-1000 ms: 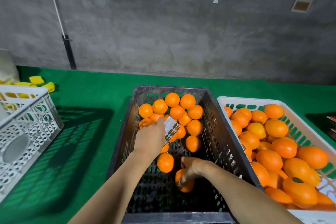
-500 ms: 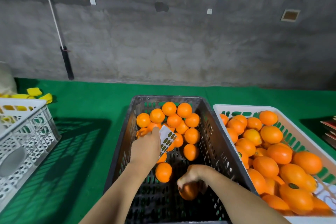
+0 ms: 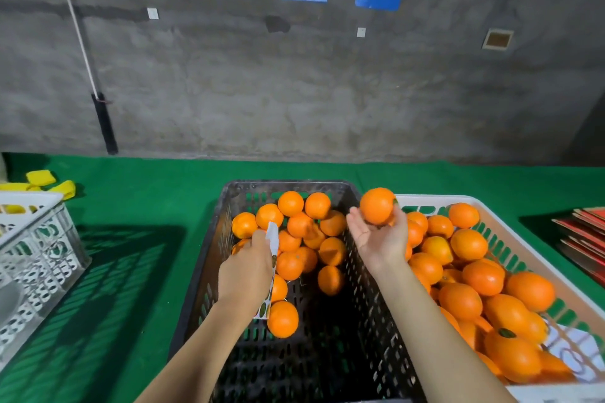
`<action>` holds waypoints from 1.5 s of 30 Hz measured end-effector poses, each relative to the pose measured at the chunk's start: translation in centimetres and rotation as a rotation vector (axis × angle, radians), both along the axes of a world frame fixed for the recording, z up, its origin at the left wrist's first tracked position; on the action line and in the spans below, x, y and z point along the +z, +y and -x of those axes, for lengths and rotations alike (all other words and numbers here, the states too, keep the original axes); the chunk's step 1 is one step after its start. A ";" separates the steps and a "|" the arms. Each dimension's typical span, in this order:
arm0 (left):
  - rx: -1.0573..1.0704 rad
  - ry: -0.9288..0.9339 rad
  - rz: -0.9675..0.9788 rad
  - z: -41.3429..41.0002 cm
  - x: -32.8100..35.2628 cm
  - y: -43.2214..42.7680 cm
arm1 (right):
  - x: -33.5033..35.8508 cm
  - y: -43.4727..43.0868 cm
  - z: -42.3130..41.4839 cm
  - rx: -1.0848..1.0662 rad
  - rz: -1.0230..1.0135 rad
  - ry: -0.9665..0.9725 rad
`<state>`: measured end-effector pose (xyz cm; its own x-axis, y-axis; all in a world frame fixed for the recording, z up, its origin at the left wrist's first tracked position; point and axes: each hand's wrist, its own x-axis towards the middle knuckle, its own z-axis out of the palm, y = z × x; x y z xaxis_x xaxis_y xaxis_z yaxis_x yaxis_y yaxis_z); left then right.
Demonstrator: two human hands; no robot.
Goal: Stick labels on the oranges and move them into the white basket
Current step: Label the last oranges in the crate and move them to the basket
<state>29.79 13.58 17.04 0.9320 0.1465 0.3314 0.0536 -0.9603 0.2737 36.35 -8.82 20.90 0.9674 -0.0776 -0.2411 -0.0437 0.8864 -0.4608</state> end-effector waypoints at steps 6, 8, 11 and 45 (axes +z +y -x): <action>0.058 0.077 1.175 -1.5 0.4 -0.1 | 0.2 -2.6 0.1 -0.188 -0.331 -0.022; 0.129 0.162 1.386 -1.5 0.6 0.2 | 0.0 -2.7 0.1 -0.259 -0.290 0.031; 0.170 0.255 1.573 -1.2 1.1 0.2 | -0.4 -1.6 0.0 -0.302 -0.004 0.048; -0.022 0.241 1.266 0.9 1.9 -0.6 | -5.0 6.8 4.7 0.321 1.705 -0.649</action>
